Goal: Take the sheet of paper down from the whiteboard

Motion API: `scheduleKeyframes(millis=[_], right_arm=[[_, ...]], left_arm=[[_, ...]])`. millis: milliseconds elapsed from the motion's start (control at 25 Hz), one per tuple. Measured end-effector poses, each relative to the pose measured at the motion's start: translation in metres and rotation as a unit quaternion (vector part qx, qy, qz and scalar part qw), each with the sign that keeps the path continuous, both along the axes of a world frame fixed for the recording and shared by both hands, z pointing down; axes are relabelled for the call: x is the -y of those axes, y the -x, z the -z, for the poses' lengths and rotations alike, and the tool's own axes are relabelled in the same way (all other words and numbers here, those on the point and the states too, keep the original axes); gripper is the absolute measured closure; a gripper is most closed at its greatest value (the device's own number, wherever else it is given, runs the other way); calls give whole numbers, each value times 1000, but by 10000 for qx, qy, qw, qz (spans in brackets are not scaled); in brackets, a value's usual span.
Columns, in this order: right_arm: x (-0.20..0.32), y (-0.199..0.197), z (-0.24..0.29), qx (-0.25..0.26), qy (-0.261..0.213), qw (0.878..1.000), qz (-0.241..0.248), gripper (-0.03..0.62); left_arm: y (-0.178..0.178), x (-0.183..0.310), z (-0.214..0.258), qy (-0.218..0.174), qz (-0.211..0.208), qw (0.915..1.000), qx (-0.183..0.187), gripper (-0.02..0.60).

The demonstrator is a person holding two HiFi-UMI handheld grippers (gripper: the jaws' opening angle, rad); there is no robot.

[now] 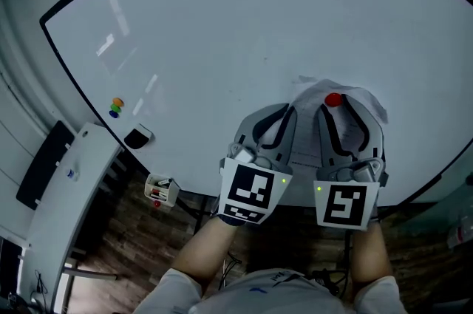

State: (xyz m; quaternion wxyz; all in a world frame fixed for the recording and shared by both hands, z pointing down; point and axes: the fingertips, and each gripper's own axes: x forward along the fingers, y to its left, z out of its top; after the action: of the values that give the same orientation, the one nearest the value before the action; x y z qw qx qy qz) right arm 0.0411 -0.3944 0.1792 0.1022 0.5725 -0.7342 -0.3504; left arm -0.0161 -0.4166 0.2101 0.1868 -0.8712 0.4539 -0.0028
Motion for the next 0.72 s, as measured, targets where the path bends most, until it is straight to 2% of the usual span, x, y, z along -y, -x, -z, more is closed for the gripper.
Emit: scheduleKeyframes(millis=[280,720], right_arm=[[7,-2,3,-61,-51,9998,-198,461],[2,-6,-4,347,133,9991,218,464]], left_arm=[[-1,0,1,-57,-24,9999,-124,568],[0,-6,-4,7,-131,9996,-263,569]])
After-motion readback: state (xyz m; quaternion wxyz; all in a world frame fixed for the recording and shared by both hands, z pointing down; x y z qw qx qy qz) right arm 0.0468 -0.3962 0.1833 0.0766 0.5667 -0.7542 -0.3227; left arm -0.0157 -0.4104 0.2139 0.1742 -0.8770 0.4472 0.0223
